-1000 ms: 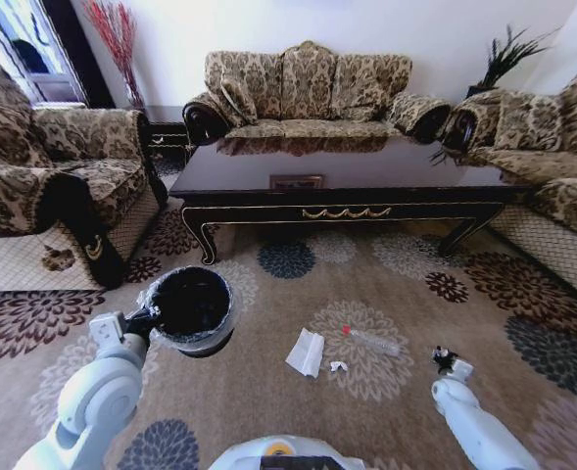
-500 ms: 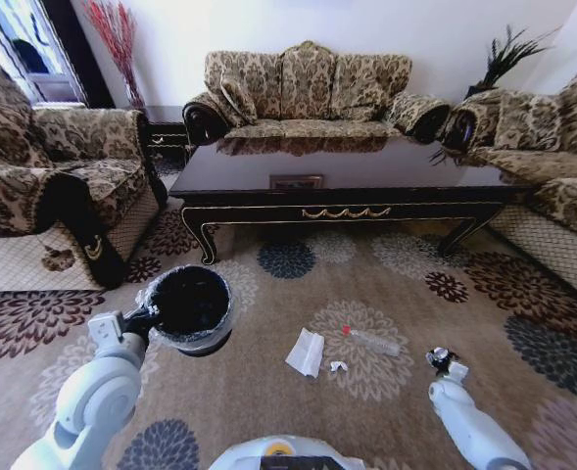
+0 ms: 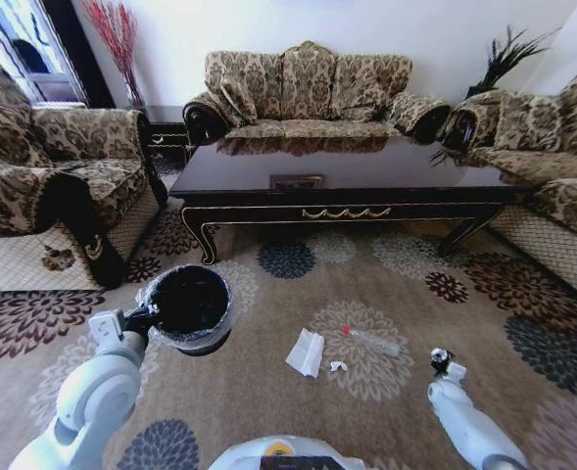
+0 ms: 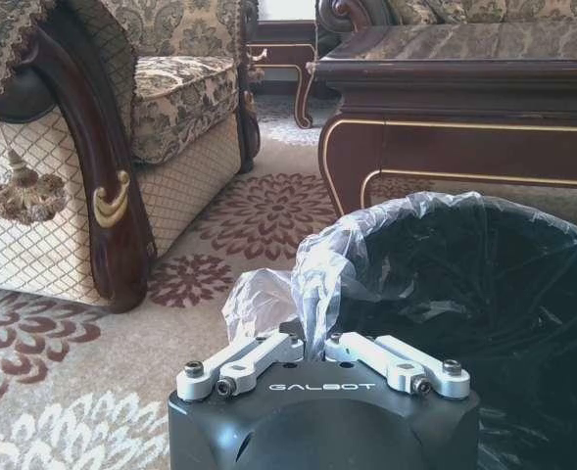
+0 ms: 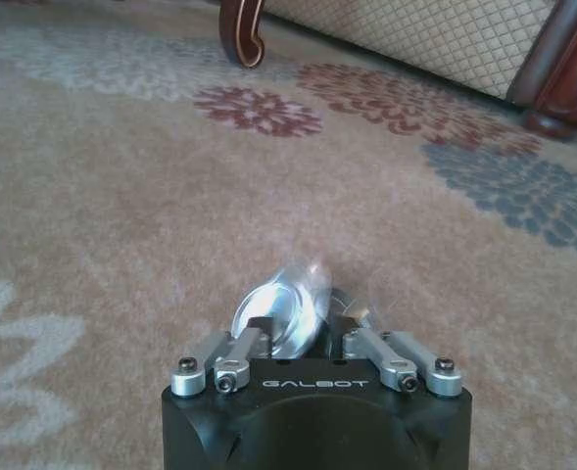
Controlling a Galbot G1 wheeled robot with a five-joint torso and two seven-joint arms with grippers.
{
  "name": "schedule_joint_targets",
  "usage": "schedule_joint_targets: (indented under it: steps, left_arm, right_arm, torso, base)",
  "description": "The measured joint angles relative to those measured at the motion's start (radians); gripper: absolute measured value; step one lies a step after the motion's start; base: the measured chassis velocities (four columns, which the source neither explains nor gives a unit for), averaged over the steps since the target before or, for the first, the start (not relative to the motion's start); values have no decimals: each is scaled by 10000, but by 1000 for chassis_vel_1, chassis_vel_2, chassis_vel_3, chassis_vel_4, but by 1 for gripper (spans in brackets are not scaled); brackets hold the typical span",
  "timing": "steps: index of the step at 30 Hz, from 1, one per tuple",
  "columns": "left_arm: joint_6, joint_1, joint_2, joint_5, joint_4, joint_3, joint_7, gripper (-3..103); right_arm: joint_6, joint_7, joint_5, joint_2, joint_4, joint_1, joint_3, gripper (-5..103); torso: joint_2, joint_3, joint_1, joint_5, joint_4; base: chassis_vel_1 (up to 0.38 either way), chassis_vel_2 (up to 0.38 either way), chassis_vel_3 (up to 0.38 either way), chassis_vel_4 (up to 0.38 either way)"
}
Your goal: Move to the front of the table and pick up the trash from the floor, then place it into the trash bin.
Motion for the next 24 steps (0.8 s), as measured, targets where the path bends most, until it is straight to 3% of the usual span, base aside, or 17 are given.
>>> schedule_joint_targets:
  steps: [1, 3, 5, 10, 19, 23, 24]
  left_arm:
    - [0, -9, 4, -2, 6, 0, -4, 4]
    - [0, -15, 6, -5, 6, 2, -3, 4]
    - [-2, -23, 11, -14, 8, 8, 1, 4]
    - [-3, -47, 27, -20, 9, 8, -5, 4]
    - [-6, -61, -15, -25, -2, 15, -4, 4]
    - [-7, -136, -59, -25, -14, 87, -5, 4]
    - [-7, -136, -59, -25, -14, 87, -5, 4]
  right_arm:
    - [-4, 1, 0, -1, 23, -48, -1, 24]
    - [-4, 2, -1, -3, 76, -86, -1, 24]
    - [-3, 2, -13, -42, 359, -277, 2, 8]
    - [34, 1, -82, -101, 1017, -717, 75, 1]
    - [622, -60, -971, -280, 1574, -1179, 563, -3]
    - [371, 393, -32, -540, 2266, -1407, 788, 18]
    - [371, 393, -32, -540, 2266, -1407, 788, 18]
  torso:
    - [0, 1, 1, 13, -7]
    - [0, 1, 1, 15, -7]
    - [0, 0, 0, 0, -6]
    - [0, 0, 0, 6, -3]
    - [0, 0, 1, 3, -4]
    - [0, 0, 1, 3, -3]
    - [0, 0, 1, 3, -3]
  base:
    - [0, 0, 0, 0]
    - [0, 0, 0, 0]
    - [0, 0, 0, 0]
    - [0, 0, 0, 0]
    - [0, 0, 0, 0]
    - [0, 0, 0, 0]
    - [0, 0, 0, 0]
